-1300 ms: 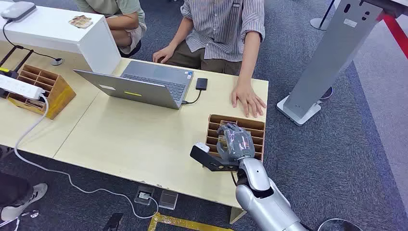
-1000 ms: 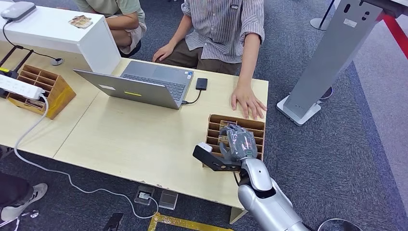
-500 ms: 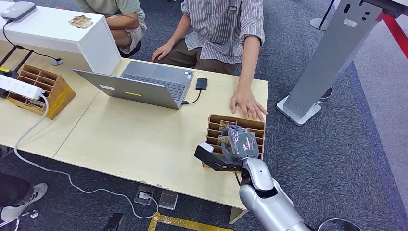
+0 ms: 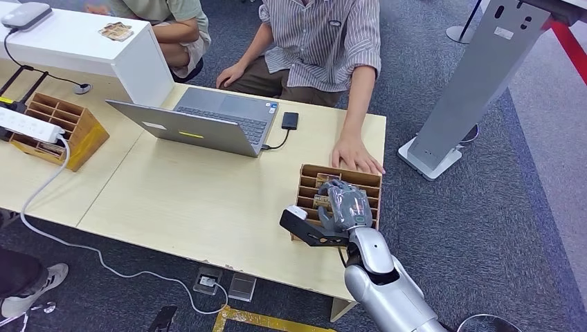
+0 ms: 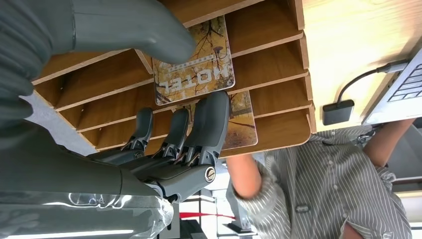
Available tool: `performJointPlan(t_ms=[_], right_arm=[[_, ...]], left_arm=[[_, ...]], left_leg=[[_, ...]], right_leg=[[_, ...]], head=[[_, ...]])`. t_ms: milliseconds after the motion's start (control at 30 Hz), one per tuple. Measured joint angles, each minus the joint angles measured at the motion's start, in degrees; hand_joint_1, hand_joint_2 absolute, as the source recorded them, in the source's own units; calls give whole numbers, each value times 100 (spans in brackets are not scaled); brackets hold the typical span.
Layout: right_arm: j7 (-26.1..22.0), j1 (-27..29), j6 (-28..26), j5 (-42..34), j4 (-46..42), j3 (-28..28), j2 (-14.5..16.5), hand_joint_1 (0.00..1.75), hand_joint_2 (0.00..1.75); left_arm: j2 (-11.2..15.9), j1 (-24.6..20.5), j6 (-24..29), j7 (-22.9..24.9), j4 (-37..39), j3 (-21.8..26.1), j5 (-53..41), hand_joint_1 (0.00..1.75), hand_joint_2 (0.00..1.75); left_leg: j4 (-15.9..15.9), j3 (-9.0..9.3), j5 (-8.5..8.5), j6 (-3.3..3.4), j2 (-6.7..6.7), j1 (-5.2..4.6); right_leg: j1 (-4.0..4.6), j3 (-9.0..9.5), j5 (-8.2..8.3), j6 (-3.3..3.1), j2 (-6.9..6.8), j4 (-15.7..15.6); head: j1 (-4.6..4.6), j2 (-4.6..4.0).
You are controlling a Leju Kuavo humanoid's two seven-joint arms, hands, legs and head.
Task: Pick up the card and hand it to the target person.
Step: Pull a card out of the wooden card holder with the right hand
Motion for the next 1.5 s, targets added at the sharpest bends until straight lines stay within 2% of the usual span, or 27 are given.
performJointPlan(t_ms=[500, 833, 1500], right_arm=[[9, 10, 41, 25, 0, 1, -24, 88, 175], [28, 14, 47, 58, 0, 8, -44, 95, 175], [158, 85, 126, 84, -2, 34, -87, 95, 175]], left_arm=[[0, 0, 0, -13, 0, 0, 4, 0, 175], [0, 0, 1, -27, 0, 0, 4, 0, 175], [0, 0, 18, -33, 0, 0, 8, 0, 175]], left_leg=[[0, 4, 0, 0, 0, 0], [0, 8, 0, 0, 0, 0], [0, 7, 0, 0, 0, 0]], right_leg=[[0, 2, 0, 0, 0, 0], [0, 6, 0, 0, 0, 0], [0, 7, 0, 0, -1, 0]], head=[[0, 0], [0, 0], [0, 0]])
